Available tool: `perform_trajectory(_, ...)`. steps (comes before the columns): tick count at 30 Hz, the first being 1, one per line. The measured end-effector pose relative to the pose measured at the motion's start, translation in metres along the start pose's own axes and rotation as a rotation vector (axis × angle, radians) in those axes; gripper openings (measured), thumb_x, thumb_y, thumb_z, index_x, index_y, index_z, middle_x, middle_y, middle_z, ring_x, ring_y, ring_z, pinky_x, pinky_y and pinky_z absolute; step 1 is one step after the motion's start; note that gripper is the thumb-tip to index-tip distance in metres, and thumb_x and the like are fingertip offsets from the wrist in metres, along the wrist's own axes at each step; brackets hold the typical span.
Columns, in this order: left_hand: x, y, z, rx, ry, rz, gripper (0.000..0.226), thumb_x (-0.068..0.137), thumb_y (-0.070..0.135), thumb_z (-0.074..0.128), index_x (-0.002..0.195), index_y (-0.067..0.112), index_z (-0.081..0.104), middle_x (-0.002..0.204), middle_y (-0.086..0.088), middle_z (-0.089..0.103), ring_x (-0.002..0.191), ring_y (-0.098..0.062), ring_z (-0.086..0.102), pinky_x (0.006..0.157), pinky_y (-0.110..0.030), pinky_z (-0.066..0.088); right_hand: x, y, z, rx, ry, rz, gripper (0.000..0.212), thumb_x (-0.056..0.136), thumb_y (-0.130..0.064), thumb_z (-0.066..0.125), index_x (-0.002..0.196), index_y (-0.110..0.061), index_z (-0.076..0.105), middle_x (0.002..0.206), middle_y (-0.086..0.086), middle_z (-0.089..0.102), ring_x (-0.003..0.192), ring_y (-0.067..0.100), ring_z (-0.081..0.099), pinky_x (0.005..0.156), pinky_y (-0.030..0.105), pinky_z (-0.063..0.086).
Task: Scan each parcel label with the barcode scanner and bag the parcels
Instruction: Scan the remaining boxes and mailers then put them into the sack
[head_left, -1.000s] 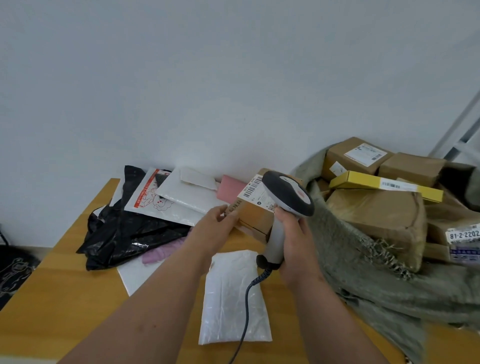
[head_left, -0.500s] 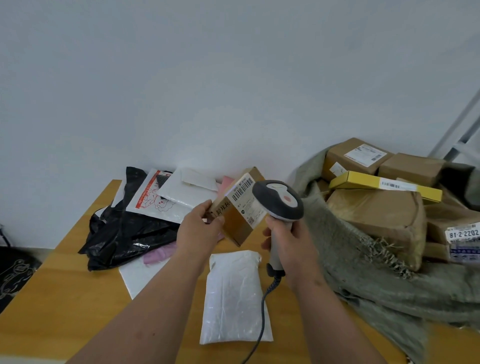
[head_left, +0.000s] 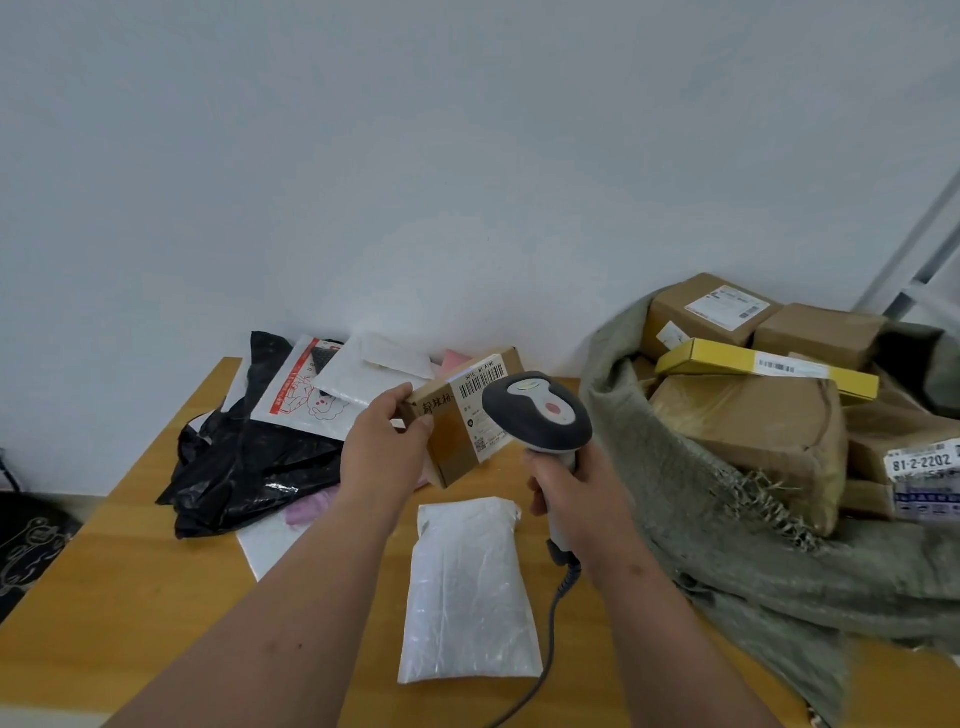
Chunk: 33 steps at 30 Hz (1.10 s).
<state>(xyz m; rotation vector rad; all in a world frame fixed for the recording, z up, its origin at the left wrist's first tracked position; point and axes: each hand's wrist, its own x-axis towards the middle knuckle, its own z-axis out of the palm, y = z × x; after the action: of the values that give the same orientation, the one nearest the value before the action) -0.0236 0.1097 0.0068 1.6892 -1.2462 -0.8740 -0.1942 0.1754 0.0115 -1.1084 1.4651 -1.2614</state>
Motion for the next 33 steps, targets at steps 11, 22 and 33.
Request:
perform_trajectory(11,-0.008,0.008,0.008,0.013,0.032,-0.002,0.046,0.097,0.022,0.060,0.141,0.027,0.048,0.131,0.004,0.058,0.111,-0.017,0.054,0.098,-0.046,0.051,0.001,0.012,-0.016,-0.054,-0.060,-0.075,0.008,0.090,-0.014,0.066,0.096,-0.018,0.062,0.062,-0.012,0.059,0.059,0.005,0.054,0.055,0.015,0.046)
perform_trajectory(22,-0.023,0.009,0.023,0.057,0.047,0.020,0.047,0.097,0.021,0.060,0.142,0.026,0.048,0.135,0.002,0.057,0.096,-0.011,0.051,0.093,-0.038,0.050,-0.006,0.013,-0.036,-0.052,-0.114,-0.127,0.013,0.092,-0.011,0.064,0.103,-0.016,0.062,0.060,-0.021,0.060,0.058,-0.003,0.056,0.056,0.012,0.045)
perform_trajectory(33,-0.032,0.011,0.027,0.057,0.037,0.037,0.047,0.096,0.020,0.060,0.142,0.025,0.048,0.132,0.002,0.058,0.099,-0.013,0.053,0.097,-0.042,0.051,-0.011,0.016,-0.042,-0.064,-0.113,-0.121,0.014,0.093,-0.014,0.063,0.102,-0.025,0.062,0.062,-0.026,0.061,0.062,-0.006,0.058,0.059,0.011,0.046)
